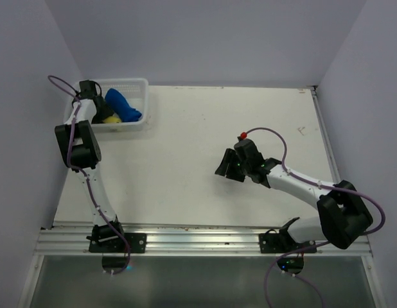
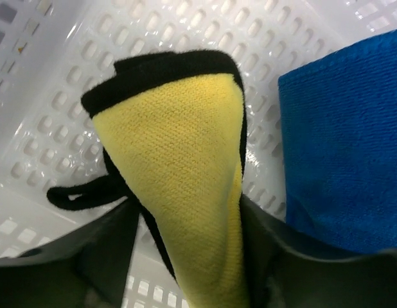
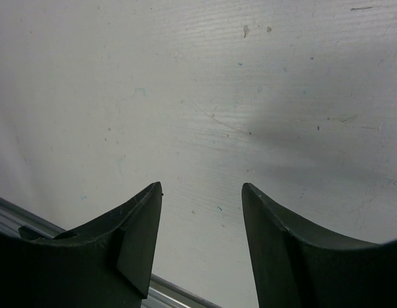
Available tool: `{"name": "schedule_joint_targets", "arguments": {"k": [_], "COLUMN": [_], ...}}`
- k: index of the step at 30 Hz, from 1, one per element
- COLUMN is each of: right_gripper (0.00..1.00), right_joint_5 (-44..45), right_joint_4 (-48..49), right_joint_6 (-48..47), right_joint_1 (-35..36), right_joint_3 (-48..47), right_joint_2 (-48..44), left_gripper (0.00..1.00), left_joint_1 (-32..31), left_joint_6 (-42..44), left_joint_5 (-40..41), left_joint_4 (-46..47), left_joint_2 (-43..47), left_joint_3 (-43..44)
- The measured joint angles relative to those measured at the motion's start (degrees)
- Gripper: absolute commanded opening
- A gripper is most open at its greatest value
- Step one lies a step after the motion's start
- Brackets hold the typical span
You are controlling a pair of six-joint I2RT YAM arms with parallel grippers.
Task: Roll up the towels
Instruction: Place the rolled towel into the container
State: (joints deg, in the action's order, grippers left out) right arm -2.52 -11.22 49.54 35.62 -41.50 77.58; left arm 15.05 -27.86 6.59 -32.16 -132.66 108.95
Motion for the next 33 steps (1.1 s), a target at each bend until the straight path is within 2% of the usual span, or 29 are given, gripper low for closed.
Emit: {"name": "schedule_joint_targets", "arguments": {"k": [6,14,21,23,24,27,29,33], "right_gripper": [0.59,0.70,0.76,0.85,0.86,0.89,0.92,0.94], "right_joint_5": [0.0,0.9,2.5,3.3,3.8,6.3,8.7,13.6], "right_joint_4": [-0.5,-3.9,-6.5,-7.8,-8.8,-11.7,-14.4,-17.1], "right_joint_6": [-0.2,-1.5,-3.2,-3.8,-4.7,-7.8,-10.0,-13.3], "right_joint_1": [0.0,0.0,0.0,0.0,0.0,0.0,0.0,-0.1], "right_joint_3": [0.0,-2.7,-8.4,-9.9,-11.1,-15.5,-19.5,-25.6], "right_joint_2": [0.0,-1.7,-2.0,-2.0,-2.0,-2.0,-1.9,-3.3], "left_gripper": [0.85,0.99,1.00,1.00,1.00,1.00,1.00,1.00], "left_joint_1": [0.2,0.8,1.7,1.8,1.8,1.2,-0.8,-9.7], "left_joint_6": [-0.1,0.0,0.0,-0.1,-0.1,-0.1,0.0,0.0], "left_joint_5": [-0.2,-0.6,-4.0,-5.7,-6.7,-8.0,-7.5,-7.6], "left_joint_4": [0.8,0.5,2.3,3.3,4.0,6.4,9.5,12.6], "left_joint_2": [0.0,1.8,9.2,11.8,13.5,20.0,27.4,42.9], "left_joint_3": [0.0,0.0,0.0,0.0,-0.3,-4.8,-11.9,-25.7]}}
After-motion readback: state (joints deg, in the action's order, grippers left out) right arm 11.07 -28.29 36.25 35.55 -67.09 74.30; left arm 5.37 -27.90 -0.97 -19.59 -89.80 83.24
